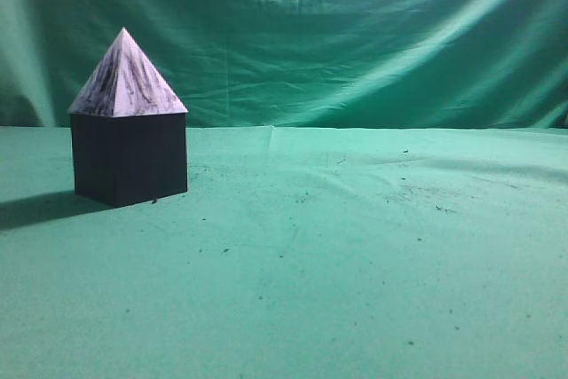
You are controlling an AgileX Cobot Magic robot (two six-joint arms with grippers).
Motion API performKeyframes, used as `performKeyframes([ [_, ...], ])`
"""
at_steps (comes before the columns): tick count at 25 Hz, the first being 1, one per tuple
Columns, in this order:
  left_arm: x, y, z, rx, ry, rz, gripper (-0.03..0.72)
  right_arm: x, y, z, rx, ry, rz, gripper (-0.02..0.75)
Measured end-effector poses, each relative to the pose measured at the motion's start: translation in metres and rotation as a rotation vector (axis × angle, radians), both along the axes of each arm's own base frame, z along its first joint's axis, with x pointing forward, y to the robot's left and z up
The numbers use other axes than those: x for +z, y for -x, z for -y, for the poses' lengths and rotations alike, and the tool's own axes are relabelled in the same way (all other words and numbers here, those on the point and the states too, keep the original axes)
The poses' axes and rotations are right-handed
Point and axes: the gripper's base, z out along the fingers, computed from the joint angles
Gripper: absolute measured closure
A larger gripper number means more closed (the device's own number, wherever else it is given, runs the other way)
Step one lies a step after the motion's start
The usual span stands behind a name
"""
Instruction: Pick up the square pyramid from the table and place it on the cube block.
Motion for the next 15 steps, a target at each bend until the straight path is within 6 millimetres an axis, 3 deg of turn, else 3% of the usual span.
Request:
performKeyframes([
  [1, 0.000, 0.000, 0.000, 0.000, 0.000, 0.000, 0.688, 0.000, 0.000, 0.000, 0.000, 0.000, 0.000, 0.738],
  [6, 0.000, 0.000, 0.000, 0.000, 0.000, 0.000, 0.688, -0.049, 0.005, 0.006, -0.053, 0.088, -0.020, 0.738],
  [8, 0.000, 0.000, 0.000, 0.000, 0.000, 0.000, 0.688, -0.059, 0.005, 0.006, -0.053, 0.096, -0.048, 0.738],
  [15, 0.000, 0.000, 0.000, 0.000, 0.000, 0.000, 0.688, -0.066, 0.006, 0.006, -0.051, 0.109, -0.112, 0.738],
])
